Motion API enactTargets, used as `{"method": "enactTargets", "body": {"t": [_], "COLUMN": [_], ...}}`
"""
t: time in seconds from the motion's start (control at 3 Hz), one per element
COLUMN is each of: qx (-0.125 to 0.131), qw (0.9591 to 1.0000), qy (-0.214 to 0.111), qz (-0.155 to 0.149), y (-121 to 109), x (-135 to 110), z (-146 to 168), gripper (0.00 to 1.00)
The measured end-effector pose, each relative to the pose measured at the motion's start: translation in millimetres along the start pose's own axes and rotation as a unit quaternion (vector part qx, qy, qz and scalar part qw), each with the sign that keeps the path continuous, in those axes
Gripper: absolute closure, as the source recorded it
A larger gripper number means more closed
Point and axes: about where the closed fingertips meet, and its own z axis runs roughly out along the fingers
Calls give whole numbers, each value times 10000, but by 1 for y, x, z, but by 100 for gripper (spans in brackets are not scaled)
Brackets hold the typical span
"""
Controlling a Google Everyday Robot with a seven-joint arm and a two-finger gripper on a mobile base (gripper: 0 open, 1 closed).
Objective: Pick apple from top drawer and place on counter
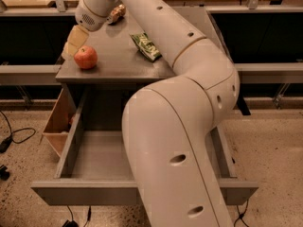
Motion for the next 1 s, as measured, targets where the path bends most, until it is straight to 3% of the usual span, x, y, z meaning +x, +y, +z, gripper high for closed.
{"method": "enactTargets", "body": {"t": [0.33, 0.67, 1.0], "qx": [282, 1073, 1640], "qw": [9988, 9932, 9834], "qy": [11, -259, -760], "qz": [-400, -357, 186], "y": [12, 27, 44], "x": [-30, -35, -19], "z": [-67, -181, -241], "gripper": [0, 0, 0]}}
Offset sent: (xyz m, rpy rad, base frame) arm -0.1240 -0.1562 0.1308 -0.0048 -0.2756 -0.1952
